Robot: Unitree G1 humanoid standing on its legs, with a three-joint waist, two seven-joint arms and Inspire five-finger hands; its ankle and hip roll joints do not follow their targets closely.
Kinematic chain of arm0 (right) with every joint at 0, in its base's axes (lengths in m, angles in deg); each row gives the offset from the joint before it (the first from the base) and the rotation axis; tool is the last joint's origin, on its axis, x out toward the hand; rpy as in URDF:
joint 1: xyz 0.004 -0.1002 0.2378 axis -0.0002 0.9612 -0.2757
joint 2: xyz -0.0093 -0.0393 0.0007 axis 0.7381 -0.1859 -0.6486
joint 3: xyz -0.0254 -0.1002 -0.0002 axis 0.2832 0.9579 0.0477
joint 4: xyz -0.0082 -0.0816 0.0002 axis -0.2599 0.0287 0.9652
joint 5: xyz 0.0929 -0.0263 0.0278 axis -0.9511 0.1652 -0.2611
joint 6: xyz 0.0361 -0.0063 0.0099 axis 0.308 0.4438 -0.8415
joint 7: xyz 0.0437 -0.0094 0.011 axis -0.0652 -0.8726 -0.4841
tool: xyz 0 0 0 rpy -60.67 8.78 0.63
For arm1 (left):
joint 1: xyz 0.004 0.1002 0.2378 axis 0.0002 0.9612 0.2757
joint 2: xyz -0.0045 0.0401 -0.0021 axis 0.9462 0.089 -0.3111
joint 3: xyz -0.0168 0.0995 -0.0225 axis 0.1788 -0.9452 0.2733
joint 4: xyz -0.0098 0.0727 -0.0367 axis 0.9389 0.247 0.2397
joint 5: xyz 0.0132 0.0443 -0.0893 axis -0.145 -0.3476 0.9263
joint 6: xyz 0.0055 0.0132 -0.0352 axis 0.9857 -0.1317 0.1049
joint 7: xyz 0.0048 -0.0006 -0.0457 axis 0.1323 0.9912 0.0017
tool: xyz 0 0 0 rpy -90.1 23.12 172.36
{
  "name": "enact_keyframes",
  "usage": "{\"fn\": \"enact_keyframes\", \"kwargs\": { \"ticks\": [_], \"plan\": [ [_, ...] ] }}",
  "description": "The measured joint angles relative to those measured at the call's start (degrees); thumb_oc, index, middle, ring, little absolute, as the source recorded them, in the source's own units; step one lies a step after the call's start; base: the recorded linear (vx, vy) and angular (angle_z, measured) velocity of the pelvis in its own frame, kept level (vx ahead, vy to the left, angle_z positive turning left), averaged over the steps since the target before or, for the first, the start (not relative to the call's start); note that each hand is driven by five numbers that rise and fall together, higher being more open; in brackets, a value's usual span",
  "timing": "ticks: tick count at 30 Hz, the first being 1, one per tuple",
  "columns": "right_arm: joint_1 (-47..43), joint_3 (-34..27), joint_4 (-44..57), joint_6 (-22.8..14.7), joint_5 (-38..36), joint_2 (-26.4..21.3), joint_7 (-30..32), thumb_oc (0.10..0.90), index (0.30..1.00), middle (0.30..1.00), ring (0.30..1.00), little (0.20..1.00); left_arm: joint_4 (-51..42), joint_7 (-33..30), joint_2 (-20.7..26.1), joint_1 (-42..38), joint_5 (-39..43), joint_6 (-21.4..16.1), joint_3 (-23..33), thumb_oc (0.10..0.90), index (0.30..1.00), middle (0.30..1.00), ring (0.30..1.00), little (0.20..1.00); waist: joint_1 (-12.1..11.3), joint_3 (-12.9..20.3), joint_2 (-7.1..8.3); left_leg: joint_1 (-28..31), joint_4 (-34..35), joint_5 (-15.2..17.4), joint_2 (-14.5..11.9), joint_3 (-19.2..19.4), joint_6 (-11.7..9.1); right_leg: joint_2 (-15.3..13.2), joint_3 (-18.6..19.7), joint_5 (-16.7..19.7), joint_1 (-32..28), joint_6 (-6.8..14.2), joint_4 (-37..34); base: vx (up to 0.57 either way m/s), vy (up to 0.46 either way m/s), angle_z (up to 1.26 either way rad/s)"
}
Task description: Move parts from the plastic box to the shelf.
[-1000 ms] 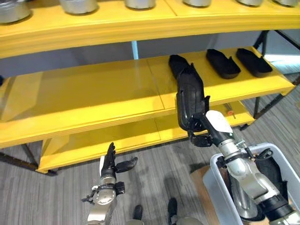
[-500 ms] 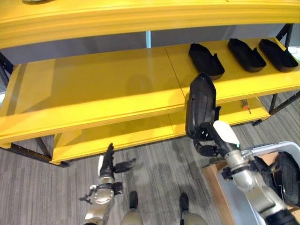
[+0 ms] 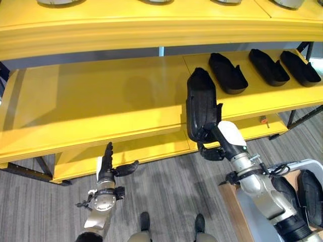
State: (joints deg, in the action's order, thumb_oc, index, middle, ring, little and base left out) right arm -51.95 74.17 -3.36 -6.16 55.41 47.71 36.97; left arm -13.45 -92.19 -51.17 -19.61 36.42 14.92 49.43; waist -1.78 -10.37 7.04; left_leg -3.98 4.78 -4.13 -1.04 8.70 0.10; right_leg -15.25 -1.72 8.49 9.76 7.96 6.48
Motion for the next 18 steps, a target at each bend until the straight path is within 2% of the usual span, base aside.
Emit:
{"fn": "enact_keyframes", "kwargs": {
  "ticks": [3, 4, 5, 6, 8, 10, 11, 13, 14, 16, 17, 18],
  "plan": [
    [0.7, 1.2, -0.3, 1.0, 0.0, -0.2, -0.1, 0.4, 0.3, 0.3, 0.3, 0.3, 0.5, 0.7, 0.1, -0.1, 0.0, 0.0, -2.2, 0.9, 1.0, 1.0, 1.0, 1.0, 1.3, -0.3, -0.94, -0.1, -2.8, 1.9, 1.0, -1.5, 2.3, -1.1, 2.6, 1.1, 6.9, 0.3, 16.4, 0.09, 0.069, 0.26],
    [0.8, 2.3, -0.3, 1.0, 0.1, -0.2, -0.1, 0.4, 0.3, 0.3, 0.3, 0.3, 0.5, 1.4, 0.2, 0.5, 0.0, 0.0, -2.8, 0.9, 1.0, 1.0, 1.0, 1.0, 1.8, -0.8, -2.12, 0.3, -3.7, 2.7, 1.2, -2.6, 3.0, -1.4, 4.2, 0.9, 9.7, 1.0, 22.0, 0.18, -0.051, 0.42],
    [0.9, 3.1, -0.3, 0.8, 0.1, -0.2, -0.3, 0.4, 0.3, 0.3, 0.3, 0.3, 0.5, 1.5, 0.1, 0.8, 0.0, 0.1, -3.0, 0.9, 1.0, 1.0, 1.0, 1.0, 1.9, -0.9, -2.41, 1.3, -3.6, 3.0, 1.2, -2.9, 3.2, -1.1, 4.4, -1.5, 11.1, 1.1, 24.8, 0.23, -0.135, 0.27],
    [0.8, 3.6, -0.2, 0.1, 0.2, -0.2, -0.6, 0.4, 0.3, 0.3, 0.3, 0.3, 0.3, 1.7, 0.2, 1.3, -0.1, 0.1, -2.8, 0.9, 1.0, 1.0, 1.0, 1.0, 1.6, -0.9, -3.22, 1.7, -3.0, 3.1, 1.3, -3.1, 3.1, -1.0, 3.2, -3.8, 12.0, 0.8, 23.6, 0.25, -0.188, 0.14],
    [0.6, 3.9, 0.1, -1.4, 0.5, 0.1, -0.6, 0.4, 0.3, 0.3, 0.3, 0.3, 0.4, 1.7, 0.2, 1.8, 0.0, 0.1, -1.7, 0.9, 1.0, 1.0, 1.0, 1.0, 1.5, -1.1, -3.94, 1.8, -2.2, 2.8, 1.9, -3.7, 2.8, -0.3, 2.9, -5.7, 11.6, 1.5, 12.2, 0.25, -0.249, 0.22],
    [0.5, 4.6, 0.0, -1.6, 0.5, 0.1, -0.8, 0.4, 0.3, 0.3, 0.3, 0.3, 1.8, 1.5, 0.0, 1.4, 0.1, 0.0, 0.0, 0.9, 1.0, 1.0, 1.0, 1.0, 1.8, -1.1, -3.68, 1.9, -1.4, 2.7, 3.1, -5.3, 2.0, -1.4, 2.7, -3.2, 8.7, 3.4, -6.9, 0.2, -0.272, 0.45],
    [0.2, 5.3, 0.0, -1.4, 0.5, 0.3, -0.8, 0.4, 0.3, 0.3, 0.3, 0.3, 2.9, 1.2, -0.2, 1.3, 0.1, 0.0, 0.8, 0.9, 1.0, 1.0, 1.0, 1.0, 1.7, -1.1, -3.38, 2.2, -1.5, 2.7, 3.4, -5.8, 1.2, -1.8, 2.6, -0.5, 7.9, 3.7, -12.1, 0.13, -0.24, 0.5],
    [1.3, 5.4, -0.1, -1.1, 0.5, 0.4, -1.0, 0.4, 0.3, 0.3, 0.3, 0.3, 4.3, 0.7, -0.3, 1.7, 0.2, 0.0, 1.1, 0.9, 1.0, 1.0, 1.0, 1.0, 2.1, -1.4, -2.91, 3.8, -1.5, 2.4, 3.0, -8.8, 1.1, -1.4, 2.1, 3.6, 5.2, 3.4, -11.6, 0.14, -0.293, 0.75],
    [1.9, 5.4, -0.2, -1.1, 0.6, 0.3, -1.2, 0.4, 0.3, 0.3, 0.3, 0.3, 3.5, 0.7, -0.3, 2.7, 0.1, 0.0, 1.3, 0.9, 1.0, 1.0, 1.0, 1.0, 1.9, -1.3, -2.05, 5.1, -1.0, 2.7, 2.5, -9.9, 0.5, -0.7, 0.5, 4.4, 2.5, 2.6, -11.6, 0.13, -0.354, 0.76],
    [1.7, 5.4, -0.2, -1.1, 0.5, 0.4, -1.5, 0.4, 0.3, 0.3, 0.3, 0.3, 0.6, 0.7, -0.2, 5.5, 0.2, -0.1, 2.5, 0.9, 1.0, 1.0, 1.0, 1.0, 0.6, 0.2, 1.03, 6.0, -0.4, 3.5, 1.6, -11.8, -1.6, 2.2, -1.0, 6.5, -1.8, 0.8, -11.6, 0.12, -0.31, 0.5],
    [0.3, 5.5, -0.4, -1.4, 0.4, 0.2, -1.7, 0.4, 0.3, 0.3, 0.3, 0.3, 0.3, 0.7, -0.2, 5.8, 0.2, -0.2, 2.9, 0.9, 1.0, 1.0, 1.0, 1.0, -0.6, 0.4, 1.7, 6.0, -0.4, 4.0, 0.5, -11.9, -2.7, 3.4, -2.5, 3.5, -2.1, -0.6, -11.6, 0.08, -0.255, 0.27],
    [-1.5, 5.4, -1.0, -1.6, 0.1, 0.4, -1.7, 0.4, 0.3, 0.3, 0.3, 0.3, 0.4, 0.8, -0.3, 6.1, 0.4, -0.1, 2.8, 0.9, 1.0, 1.0, 1.0, 1.0, -0.5, 0.1, 0.92, 5.3, -0.5, 3.8, -1.6, -12.3, -3.4, 5.3, -3.3, 3.7, -2.1, -1.4, -11.5, 0.1, -0.238, 0.26]
  ]
}}
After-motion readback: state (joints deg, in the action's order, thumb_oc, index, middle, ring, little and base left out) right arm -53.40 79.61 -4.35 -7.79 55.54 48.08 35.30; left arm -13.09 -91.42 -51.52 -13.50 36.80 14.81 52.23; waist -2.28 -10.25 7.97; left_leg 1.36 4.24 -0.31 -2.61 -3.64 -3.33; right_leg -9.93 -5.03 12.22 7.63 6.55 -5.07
